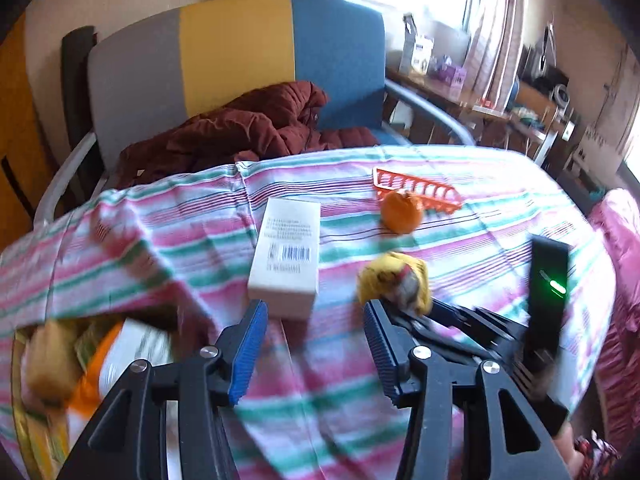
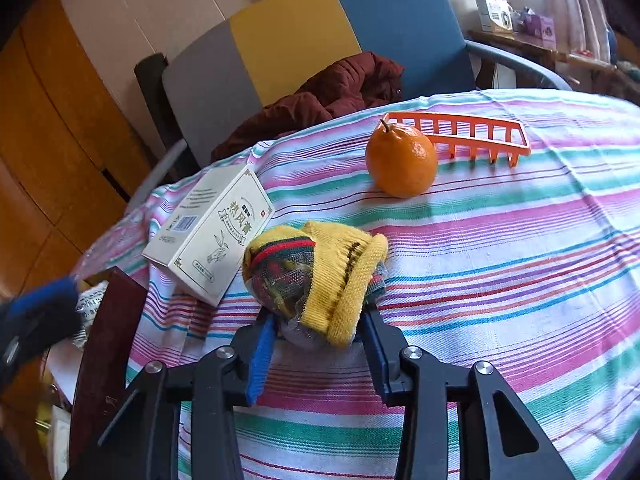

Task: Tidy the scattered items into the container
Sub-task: 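Grasp the white medicine box with the left tool while the right tool holds the sock bundle, then carry the sock bundle and white box over the gold tray with both tools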

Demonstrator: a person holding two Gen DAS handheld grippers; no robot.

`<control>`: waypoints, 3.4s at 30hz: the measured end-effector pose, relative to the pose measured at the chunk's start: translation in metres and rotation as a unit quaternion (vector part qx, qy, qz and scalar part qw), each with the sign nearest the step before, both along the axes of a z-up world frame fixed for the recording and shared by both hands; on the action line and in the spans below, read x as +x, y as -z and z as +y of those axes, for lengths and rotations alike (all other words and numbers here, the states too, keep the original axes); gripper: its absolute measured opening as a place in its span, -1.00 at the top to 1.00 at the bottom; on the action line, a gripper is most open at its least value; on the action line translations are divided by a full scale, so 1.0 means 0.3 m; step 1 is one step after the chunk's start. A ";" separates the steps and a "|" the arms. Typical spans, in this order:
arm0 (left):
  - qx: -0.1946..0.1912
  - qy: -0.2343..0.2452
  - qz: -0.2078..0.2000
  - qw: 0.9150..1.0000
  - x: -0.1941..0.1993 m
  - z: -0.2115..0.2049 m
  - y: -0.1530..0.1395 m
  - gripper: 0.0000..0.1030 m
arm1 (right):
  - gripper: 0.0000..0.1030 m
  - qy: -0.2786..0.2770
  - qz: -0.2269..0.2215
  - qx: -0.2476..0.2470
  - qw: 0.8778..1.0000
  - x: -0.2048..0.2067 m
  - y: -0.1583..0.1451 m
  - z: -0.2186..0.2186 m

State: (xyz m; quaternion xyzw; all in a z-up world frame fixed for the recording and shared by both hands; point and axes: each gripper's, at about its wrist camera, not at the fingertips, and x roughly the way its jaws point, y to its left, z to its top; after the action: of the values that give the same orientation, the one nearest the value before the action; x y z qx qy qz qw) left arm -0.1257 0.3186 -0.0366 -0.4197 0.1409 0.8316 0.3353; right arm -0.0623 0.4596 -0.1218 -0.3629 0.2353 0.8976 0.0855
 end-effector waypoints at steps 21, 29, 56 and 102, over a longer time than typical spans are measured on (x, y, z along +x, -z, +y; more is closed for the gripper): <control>-0.075 -0.010 0.058 0.995 -0.150 0.125 0.089 -0.04 | 0.20 0.005 0.028 -0.038 0.999 0.011 0.017 0.018; -0.077 0.011 0.020 0.997 -0.151 0.141 0.151 -0.06 | 0.19 0.006 0.031 -0.042 0.999 0.007 0.015 0.022; -0.069 -0.010 -0.011 0.998 -0.116 0.080 0.232 0.03 | -0.41 -0.006 0.004 0.001 1.000 -0.069 -0.035 0.069; 0.026 -0.196 -0.001 0.980 0.301 -0.887 0.000 0.04 | 0.24 -0.190 0.038 -0.065 0.979 0.155 -0.316 -0.732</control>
State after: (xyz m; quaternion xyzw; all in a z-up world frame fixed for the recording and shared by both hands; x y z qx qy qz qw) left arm -0.0353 0.0524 -0.0364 -0.4316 0.0341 0.8839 0.1771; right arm -0.0157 0.2401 -0.0269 -0.3711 0.2228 0.8936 -0.1193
